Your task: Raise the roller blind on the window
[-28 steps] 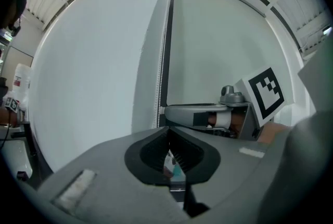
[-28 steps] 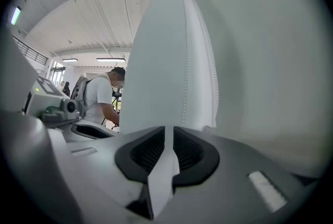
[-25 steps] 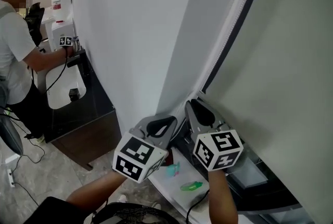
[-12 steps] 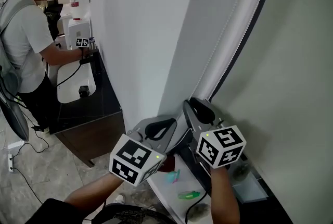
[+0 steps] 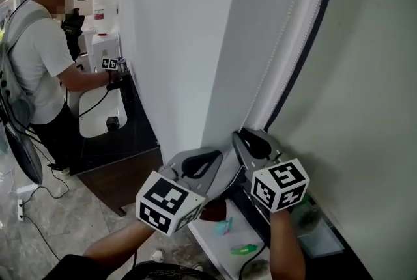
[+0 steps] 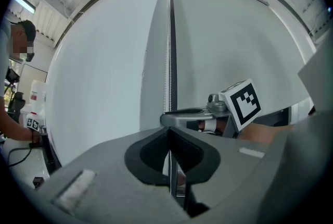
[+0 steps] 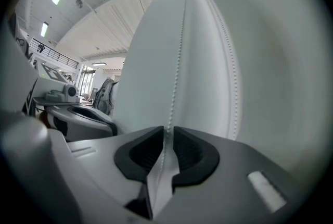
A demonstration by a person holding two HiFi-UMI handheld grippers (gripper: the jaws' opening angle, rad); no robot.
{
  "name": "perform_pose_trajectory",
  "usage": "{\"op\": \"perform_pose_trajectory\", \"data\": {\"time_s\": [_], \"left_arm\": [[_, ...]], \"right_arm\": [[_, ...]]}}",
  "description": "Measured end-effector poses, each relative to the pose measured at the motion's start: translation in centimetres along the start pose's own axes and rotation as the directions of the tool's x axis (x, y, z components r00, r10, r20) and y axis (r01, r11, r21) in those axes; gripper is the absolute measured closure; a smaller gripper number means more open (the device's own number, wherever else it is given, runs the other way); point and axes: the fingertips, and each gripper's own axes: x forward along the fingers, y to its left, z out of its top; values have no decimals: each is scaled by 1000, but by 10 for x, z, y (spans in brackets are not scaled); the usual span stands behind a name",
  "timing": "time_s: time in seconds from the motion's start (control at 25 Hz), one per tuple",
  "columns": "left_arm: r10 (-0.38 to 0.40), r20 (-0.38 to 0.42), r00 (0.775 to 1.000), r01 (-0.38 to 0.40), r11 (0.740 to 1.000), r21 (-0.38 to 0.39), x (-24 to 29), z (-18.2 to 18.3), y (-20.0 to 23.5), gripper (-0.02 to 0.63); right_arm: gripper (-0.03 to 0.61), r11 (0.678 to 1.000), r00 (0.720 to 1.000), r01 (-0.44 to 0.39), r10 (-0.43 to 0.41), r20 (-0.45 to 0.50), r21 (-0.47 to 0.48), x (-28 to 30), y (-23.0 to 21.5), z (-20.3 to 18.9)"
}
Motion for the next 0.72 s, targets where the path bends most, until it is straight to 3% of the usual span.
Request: {"op": "perform_pose_trajectory", "data": {"time_s": [0.08,0.44,0.48,0.52,0.56,0.72], "left_arm": [[-8,3,1000,8,1000,-1,1,2,-1,609],[-93,32,995,93,996,-8,19,31,-16,607],[-115,33,993,115,993,-14,21,35,-20,601],[-142,34,989,143,990,-22,23,38,-25,520],[-168,36,985,169,985,-29,25,43,-29,505],[-204,68,977,205,979,-2,33,66,-36,503]], "right_arm": [[564,1000,1000,-17,17,3,1,1,3,0],[563,993,999,21,-25,38,116,-24,2,-1],[563,991,999,25,-31,44,130,-29,2,-2],[563,990,999,28,-34,41,138,-33,4,-4],[563,990,999,30,-35,29,136,-36,6,-9],[563,991,999,39,-39,-3,125,-48,17,-22]]}}
